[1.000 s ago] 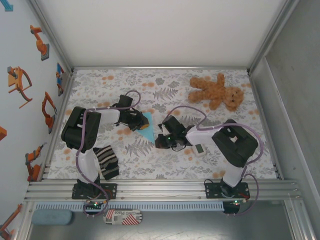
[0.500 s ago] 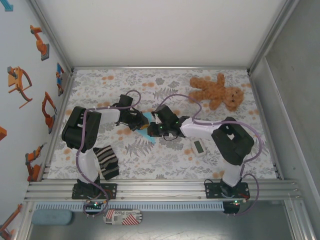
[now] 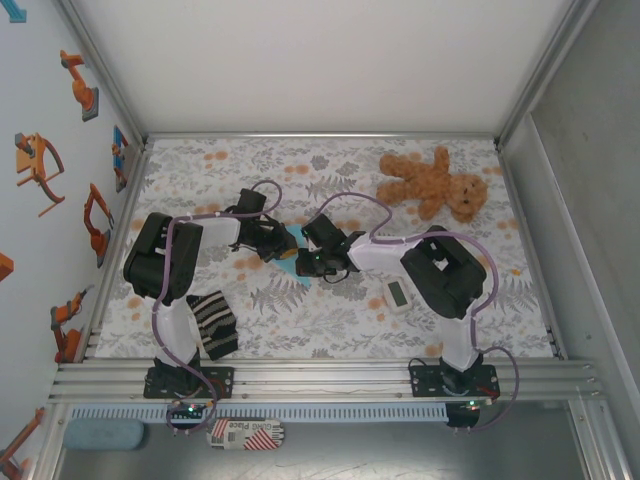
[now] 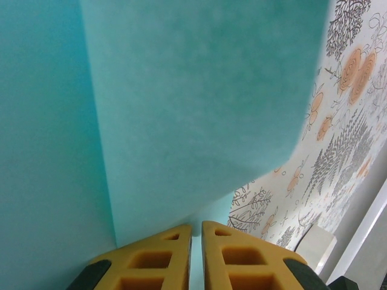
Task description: Fold a paper plane with a square sheet of paper (pick it up from the middle)
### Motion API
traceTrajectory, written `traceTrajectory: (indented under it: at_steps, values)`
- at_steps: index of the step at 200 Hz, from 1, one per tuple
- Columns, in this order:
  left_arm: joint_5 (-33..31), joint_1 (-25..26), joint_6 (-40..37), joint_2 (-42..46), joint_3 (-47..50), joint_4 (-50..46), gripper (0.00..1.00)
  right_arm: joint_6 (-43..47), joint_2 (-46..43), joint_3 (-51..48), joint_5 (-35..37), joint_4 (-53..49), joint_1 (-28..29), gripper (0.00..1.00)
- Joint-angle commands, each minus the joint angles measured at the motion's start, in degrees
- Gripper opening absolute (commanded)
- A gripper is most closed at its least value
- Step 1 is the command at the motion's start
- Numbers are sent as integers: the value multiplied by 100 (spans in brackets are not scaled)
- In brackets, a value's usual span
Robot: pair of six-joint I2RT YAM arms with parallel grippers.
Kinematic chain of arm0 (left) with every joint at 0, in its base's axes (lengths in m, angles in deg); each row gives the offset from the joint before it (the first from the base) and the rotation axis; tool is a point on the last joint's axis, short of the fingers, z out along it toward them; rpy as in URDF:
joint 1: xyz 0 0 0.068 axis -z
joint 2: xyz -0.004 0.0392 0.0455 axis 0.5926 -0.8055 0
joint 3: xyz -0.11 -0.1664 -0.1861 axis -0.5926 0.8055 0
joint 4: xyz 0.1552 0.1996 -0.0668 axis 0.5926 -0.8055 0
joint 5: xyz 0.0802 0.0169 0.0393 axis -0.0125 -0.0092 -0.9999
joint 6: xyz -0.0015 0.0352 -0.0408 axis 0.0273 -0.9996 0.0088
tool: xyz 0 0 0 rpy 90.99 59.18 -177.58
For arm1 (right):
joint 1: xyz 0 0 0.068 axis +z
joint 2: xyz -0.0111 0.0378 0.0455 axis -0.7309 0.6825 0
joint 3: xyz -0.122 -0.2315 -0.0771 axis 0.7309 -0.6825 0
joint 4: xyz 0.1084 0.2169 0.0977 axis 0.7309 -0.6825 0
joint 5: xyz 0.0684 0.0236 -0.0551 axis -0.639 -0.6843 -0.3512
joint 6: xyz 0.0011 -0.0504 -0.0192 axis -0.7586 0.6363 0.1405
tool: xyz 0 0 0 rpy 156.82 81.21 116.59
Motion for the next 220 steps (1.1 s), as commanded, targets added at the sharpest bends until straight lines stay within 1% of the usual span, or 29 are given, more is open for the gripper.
traceTrajectory:
  at_steps: [1, 24, 40, 52, 69, 88, 113, 143, 173, 220]
  values:
    - [-345, 57, -176, -84, 64, -617, 14, 27, 74, -180, 207, -303, -5, 0]
    - [-99, 55, -195, 421, -96, -403, 15, 92, 35, -406, 42, -289, -34, 0]
    - [-30, 73, -220, 773, -28, -223, 15, 191, -3, -533, -158, -256, -51, 0]
    - [-29, 83, -230, 966, 158, -54, 14, 243, -36, -668, -275, -210, -64, 0]
    - [-29, 129, -222, 1149, 527, 225, 10, 266, -67, -787, -436, -184, -94, 0]
    - [-68, 219, -202, 1294, 981, 552, 8, 283, -123, -854, -629, -213, -121, 0]
    - [-95, 378, -256, 1281, 1243, 725, 5, 290, -229, -877, -725, -255, -121, 0]
    - [-107, 569, -327, 1091, 1154, 726, 4, 275, -232, -837, -752, -288, -130, 0]
    - [-164, 592, -342, 948, 1108, 752, 3, 267, -212, -818, -760, -300, -130, 0]
    - [-349, 574, -537, 787, 1093, 526, 3, 266, -211, -837, -708, -392, -149, 0]
